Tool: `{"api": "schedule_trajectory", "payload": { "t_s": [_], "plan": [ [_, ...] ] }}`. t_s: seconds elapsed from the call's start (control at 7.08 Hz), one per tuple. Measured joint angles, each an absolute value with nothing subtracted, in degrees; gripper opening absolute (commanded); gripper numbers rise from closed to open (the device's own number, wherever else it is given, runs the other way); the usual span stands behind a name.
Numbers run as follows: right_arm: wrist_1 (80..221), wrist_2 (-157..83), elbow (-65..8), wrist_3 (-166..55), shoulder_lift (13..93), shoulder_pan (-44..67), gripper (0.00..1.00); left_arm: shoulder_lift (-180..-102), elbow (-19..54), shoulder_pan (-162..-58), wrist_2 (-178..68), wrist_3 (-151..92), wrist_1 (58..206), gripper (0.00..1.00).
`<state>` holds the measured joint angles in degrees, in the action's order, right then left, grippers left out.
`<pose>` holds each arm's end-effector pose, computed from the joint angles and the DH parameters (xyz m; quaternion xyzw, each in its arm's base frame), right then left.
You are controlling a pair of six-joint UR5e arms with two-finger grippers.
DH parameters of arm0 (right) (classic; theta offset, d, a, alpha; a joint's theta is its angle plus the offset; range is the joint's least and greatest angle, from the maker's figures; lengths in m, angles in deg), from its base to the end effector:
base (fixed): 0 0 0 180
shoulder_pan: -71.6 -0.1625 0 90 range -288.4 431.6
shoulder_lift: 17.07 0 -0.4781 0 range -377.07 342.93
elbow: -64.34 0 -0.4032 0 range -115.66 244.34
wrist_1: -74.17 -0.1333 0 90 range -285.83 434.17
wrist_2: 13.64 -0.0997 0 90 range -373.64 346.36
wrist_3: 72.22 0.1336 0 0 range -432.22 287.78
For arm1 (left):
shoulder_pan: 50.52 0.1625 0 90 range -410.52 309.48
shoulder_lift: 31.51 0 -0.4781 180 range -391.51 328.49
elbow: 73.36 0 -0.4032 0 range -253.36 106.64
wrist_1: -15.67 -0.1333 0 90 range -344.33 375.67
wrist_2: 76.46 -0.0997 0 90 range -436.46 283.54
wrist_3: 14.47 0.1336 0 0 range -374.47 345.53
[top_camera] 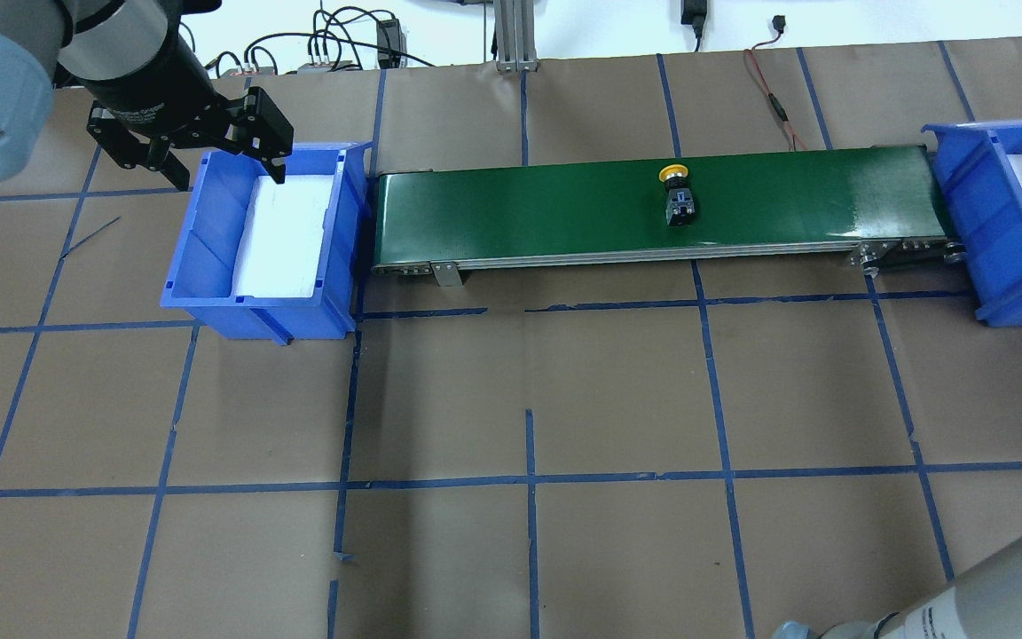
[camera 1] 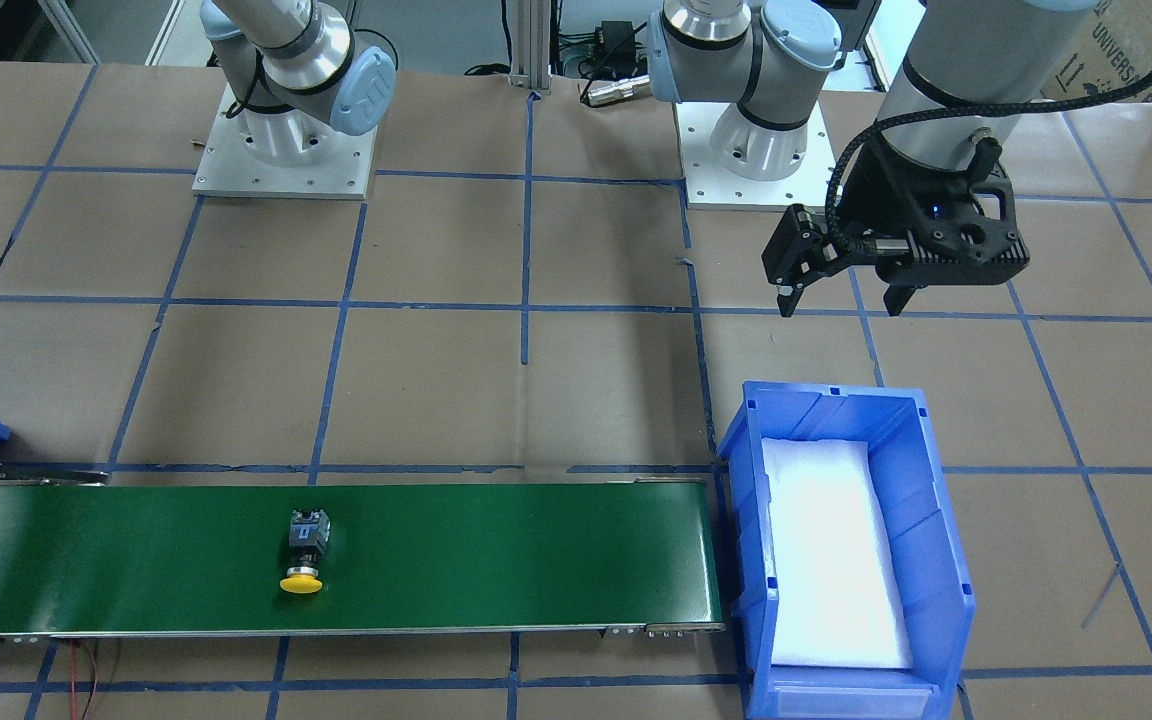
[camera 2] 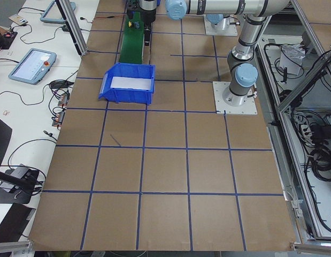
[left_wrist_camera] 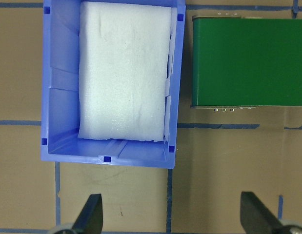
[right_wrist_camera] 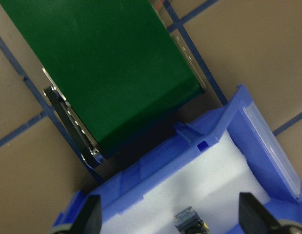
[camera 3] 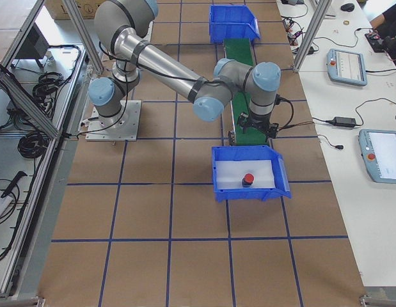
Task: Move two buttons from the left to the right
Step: 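Move the right gripper back over the conveyor toward the yellow button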
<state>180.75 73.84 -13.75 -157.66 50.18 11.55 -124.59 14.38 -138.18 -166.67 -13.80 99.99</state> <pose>-0.2256 -0.6703 0.4047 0.4658 -0.8832 0.0453 0.0306 -0.1107 -0.5445 0.5095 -0.0146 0.9990 -0.0423 0.0029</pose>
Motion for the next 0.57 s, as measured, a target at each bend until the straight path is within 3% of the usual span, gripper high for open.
{"api": "schedule_trajectory", "payload": {
  "t_s": [0.57],
  "plan": [
    [183.76, 73.55, -18.73, -126.51, 49.0, 2.29, 1.0, -124.6, 14.43, -138.34, -166.83, -13.82, 99.92, 1.0]
  ]
}}
